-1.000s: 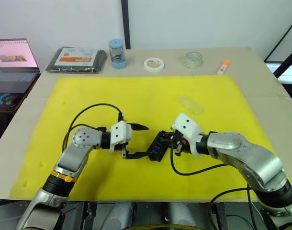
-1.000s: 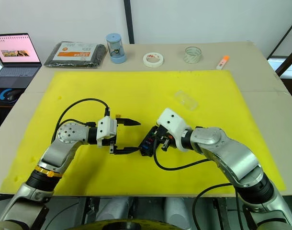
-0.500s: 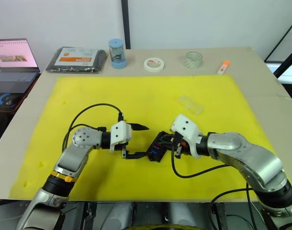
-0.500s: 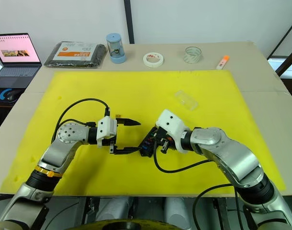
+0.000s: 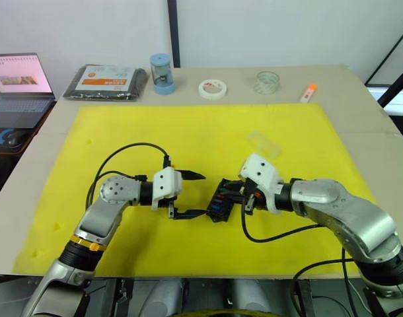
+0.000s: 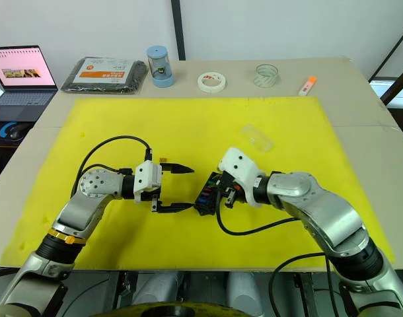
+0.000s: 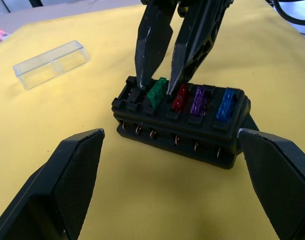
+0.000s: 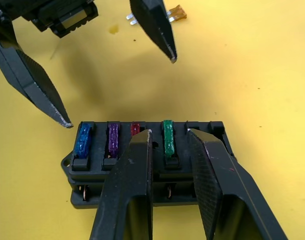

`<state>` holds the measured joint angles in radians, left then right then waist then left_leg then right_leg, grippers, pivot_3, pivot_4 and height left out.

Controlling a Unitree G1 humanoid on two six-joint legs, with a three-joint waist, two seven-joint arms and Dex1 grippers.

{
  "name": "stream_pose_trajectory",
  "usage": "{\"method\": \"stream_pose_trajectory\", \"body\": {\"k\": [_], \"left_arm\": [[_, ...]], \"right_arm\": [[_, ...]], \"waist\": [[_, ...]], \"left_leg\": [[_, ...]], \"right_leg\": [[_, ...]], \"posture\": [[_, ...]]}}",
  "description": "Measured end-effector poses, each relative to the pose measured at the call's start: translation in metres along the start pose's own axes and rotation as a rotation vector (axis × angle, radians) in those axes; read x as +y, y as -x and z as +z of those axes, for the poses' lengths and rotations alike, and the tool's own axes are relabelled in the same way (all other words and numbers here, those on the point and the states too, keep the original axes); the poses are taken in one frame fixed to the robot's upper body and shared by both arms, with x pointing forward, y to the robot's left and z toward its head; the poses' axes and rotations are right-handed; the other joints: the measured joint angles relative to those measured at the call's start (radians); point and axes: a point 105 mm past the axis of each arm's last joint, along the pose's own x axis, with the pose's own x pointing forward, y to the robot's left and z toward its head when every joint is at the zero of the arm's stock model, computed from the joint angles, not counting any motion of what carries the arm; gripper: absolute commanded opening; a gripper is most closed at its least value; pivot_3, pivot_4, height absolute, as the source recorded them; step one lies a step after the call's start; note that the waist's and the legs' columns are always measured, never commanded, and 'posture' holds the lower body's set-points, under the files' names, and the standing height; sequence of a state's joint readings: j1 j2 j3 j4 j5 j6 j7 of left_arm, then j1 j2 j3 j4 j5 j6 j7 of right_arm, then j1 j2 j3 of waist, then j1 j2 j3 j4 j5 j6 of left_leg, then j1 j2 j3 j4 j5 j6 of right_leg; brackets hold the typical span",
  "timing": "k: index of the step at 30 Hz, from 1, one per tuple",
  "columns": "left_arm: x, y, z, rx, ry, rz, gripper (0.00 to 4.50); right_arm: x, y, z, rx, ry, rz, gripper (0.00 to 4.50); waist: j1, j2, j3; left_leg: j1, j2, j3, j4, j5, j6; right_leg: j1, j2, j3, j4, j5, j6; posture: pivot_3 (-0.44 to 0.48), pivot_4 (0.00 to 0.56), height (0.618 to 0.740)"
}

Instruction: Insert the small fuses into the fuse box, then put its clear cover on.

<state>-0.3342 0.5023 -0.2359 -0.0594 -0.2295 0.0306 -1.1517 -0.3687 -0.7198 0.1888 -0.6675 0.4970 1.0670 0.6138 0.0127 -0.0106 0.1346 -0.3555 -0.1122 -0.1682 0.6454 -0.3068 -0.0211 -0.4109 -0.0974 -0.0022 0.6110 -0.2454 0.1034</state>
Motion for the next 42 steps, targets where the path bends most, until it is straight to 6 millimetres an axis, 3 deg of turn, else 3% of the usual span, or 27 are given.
{"method": "stream_pose_trajectory", "body": {"k": [12, 25, 42], "left_arm": [[-0.001, -0.002, 0.0, -0.002, 0.002, -0.006, 4.5], [-0.001, -0.002, 0.0, -0.001, 0.0, -0.004, 4.5], [0.001, -0.002, 0.001, -0.001, -0.004, -0.004, 4.5]], "right_arm": [[-0.001, 0.002, -0.001, 0.0, 0.011, -0.008, 1.2], [-0.007, 0.003, -0.009, 0.039, 0.152, -0.036, 1.2], [-0.007, 0.007, -0.005, -0.017, 0.062, 0.008, 1.2]], "waist": [[0.0, 0.0, 0.0], [0.0, 0.0, 0.0], [0.0, 0.0, 0.0]], "left_leg": [[0.0, 0.0, 0.0, 0.0, 0.0, 0.0], [0.0, 0.0, 0.0, 0.0, 0.0, 0.0], [0.0, 0.0, 0.0, 0.0, 0.0, 0.0]], "right_leg": [[0.0, 0.0, 0.0, 0.0, 0.0, 0.0], [0.0, 0.0, 0.0, 0.0, 0.0, 0.0], [0.0, 0.0, 0.0, 0.0, 0.0, 0.0]], "posture": [[0.0, 0.15, 0.74], [0.0, 0.15, 0.74], [0.0, 0.15, 0.74]]}}
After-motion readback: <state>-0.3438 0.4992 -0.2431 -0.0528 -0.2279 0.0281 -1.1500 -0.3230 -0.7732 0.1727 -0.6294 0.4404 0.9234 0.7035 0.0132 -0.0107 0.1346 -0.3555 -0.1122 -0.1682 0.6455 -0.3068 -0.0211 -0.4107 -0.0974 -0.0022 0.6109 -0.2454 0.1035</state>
